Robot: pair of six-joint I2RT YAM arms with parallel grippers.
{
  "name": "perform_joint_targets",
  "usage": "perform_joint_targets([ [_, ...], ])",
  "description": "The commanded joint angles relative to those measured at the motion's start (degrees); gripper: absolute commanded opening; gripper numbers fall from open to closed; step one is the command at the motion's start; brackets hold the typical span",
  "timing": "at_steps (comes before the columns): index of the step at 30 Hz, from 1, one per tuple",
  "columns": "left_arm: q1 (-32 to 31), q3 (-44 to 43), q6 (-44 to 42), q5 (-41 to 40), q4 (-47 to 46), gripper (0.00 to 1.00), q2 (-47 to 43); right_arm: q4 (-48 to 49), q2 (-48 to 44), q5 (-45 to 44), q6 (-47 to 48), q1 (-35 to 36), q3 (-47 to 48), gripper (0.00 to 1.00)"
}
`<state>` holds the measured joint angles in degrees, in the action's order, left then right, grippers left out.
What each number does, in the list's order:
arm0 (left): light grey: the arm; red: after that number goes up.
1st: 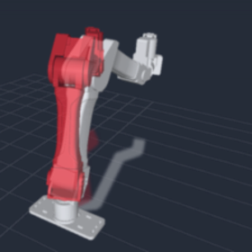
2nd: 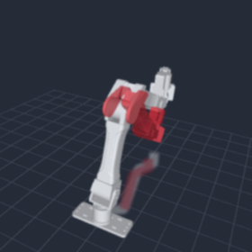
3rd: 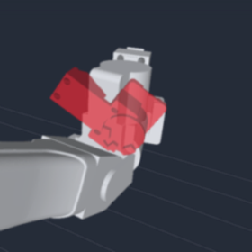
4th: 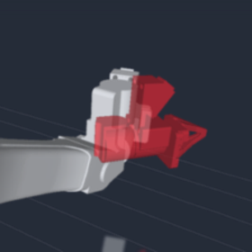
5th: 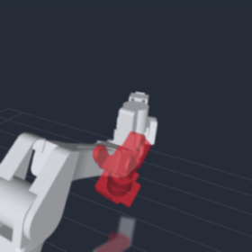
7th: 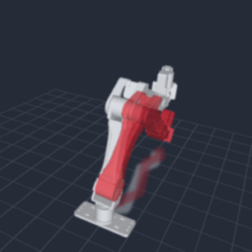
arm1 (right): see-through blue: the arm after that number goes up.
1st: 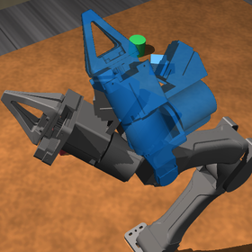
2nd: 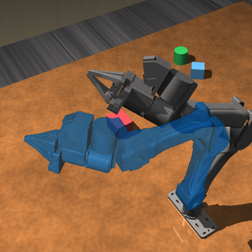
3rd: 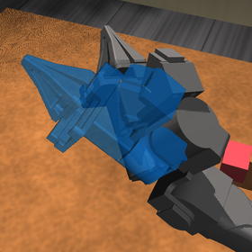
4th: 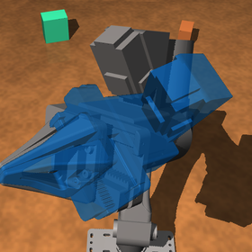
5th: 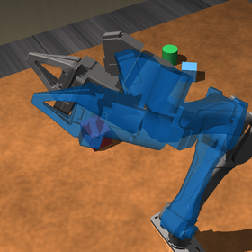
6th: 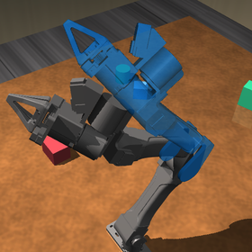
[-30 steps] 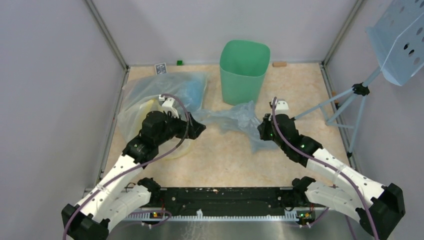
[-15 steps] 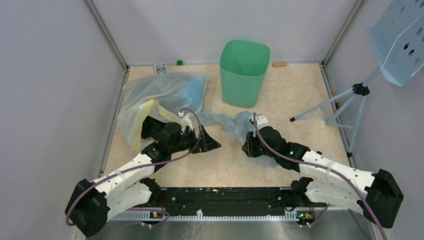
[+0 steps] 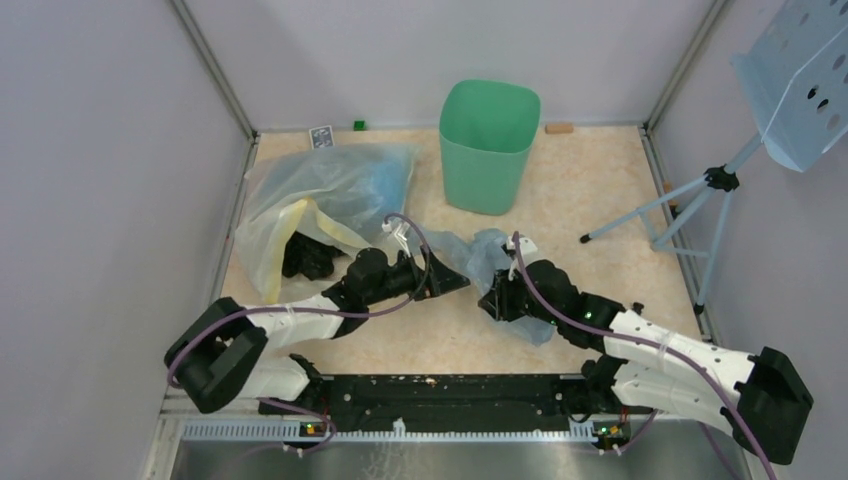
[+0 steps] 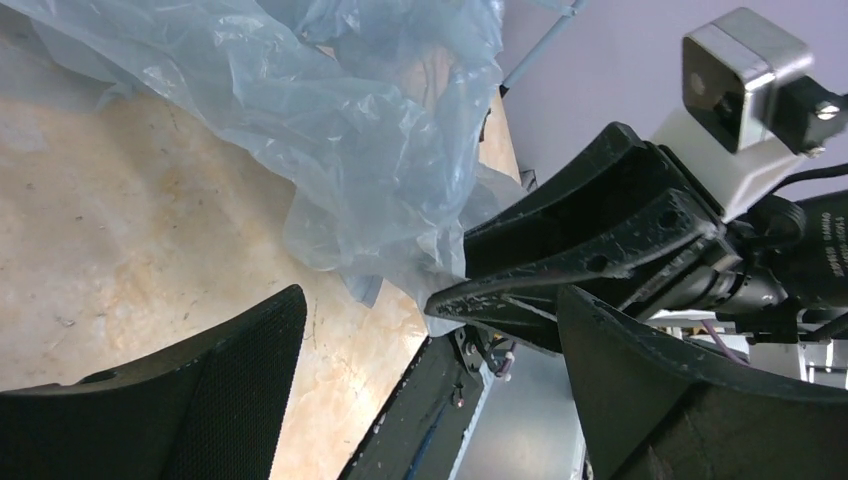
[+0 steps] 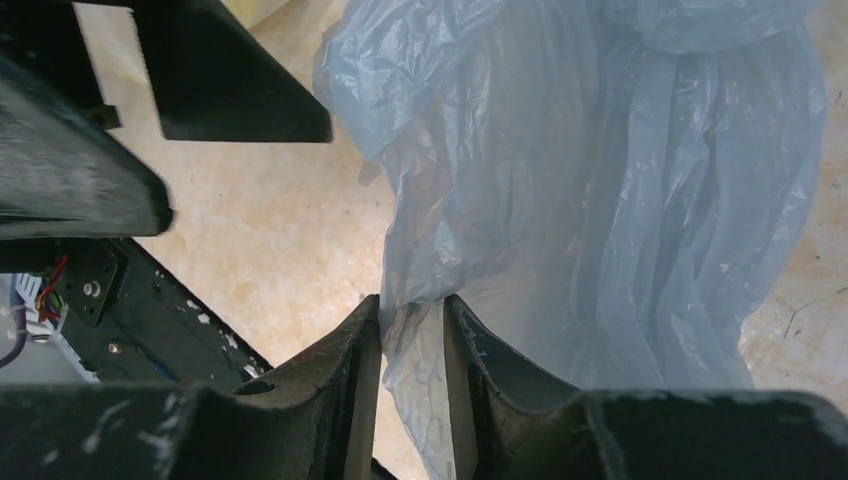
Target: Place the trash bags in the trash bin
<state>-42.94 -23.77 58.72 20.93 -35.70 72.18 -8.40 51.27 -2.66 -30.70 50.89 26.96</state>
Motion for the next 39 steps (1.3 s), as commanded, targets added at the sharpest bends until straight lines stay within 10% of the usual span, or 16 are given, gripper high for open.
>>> perform_joint_targets([
  [1,-1.2,-0.9,2.9,-0.5,-14.7,0.99,5.3,3.7,-1.3,1.9,-0.1,0.4,-0.2,0.3],
  [9,-1.7,-5.7,1.3,-4.5,-18.1,0.85,13.6,5.4,-2.3,4.7,0.0,0.4,-0.6,0.33],
  [17,1.8,-4.2,-0.2,-5.7,-21.1,0.0,17.9,-3.2,-8.9,-3.1,-0.2,0.4,2.2,0.38],
  [24,3.1,0.5,-7.0,1.4,-22.6,0.0,17.4,-16.7,-9.2,-19.9,-2.5,-1.8,9.3,0.58],
  [39,4.7,1.1,-12.5,6.9,-16.8,0.0,14.4,-15.8,11.2,-5.0,2.4,-11.0,15.6,0.54],
])
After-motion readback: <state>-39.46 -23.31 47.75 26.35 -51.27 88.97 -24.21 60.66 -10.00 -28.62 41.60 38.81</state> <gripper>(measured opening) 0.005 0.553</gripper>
